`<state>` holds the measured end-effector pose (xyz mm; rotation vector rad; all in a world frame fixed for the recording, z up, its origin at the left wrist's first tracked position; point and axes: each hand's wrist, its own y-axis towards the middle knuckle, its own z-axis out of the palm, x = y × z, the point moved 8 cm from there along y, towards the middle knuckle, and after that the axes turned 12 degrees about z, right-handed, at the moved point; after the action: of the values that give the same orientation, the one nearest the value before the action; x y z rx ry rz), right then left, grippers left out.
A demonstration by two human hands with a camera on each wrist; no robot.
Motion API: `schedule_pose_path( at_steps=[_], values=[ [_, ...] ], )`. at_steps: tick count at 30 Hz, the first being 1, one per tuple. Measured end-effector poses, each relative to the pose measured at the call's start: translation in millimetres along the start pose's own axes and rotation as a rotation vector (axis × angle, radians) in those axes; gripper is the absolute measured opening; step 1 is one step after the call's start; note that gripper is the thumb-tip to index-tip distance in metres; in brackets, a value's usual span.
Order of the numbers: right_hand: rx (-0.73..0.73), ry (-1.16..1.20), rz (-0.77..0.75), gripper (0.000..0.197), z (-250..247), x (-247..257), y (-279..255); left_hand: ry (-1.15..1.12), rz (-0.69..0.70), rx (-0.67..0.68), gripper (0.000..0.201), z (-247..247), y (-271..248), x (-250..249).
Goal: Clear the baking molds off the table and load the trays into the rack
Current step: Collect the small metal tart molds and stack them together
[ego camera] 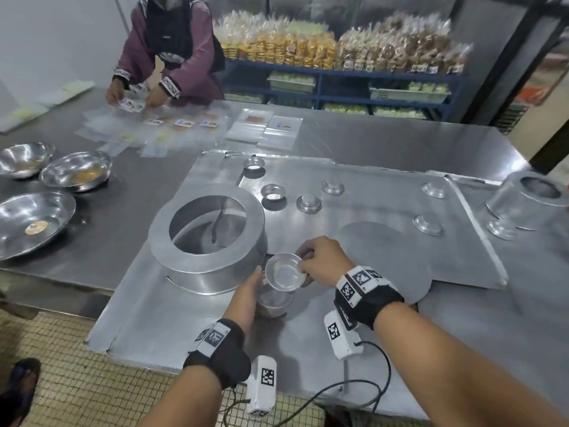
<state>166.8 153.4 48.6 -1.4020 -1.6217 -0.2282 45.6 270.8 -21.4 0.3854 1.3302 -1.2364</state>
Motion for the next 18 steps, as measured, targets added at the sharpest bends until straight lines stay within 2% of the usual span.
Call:
schedule_pose_path(
  at_steps=[2,8,10,15,18],
  values=[
    [-0.007,-0.018,-0.002,0.027,6,-4,-6,0.006,-0.013,0.054,0.047,4,-4,1],
    [-0.045,-0.127,-0.043,0.016,21,-14,-15,0.107,0.038,0.041,0.026,0,-2,2],
    [-0.053,-0.145,-0.049,0.013,23,-19,-16,0.121,0.036,0.045,0.025,-2,-1,6],
    [-0.019,-0.067,-0.01,0.012,29,-30,-20,0.115,0.033,0.071,0.021,0,1,10],
    [0.036,-0.105,0.019,0.013,36,-36,-21,0.133,0.038,0.099,0.02,3,1,10]
  ],
)
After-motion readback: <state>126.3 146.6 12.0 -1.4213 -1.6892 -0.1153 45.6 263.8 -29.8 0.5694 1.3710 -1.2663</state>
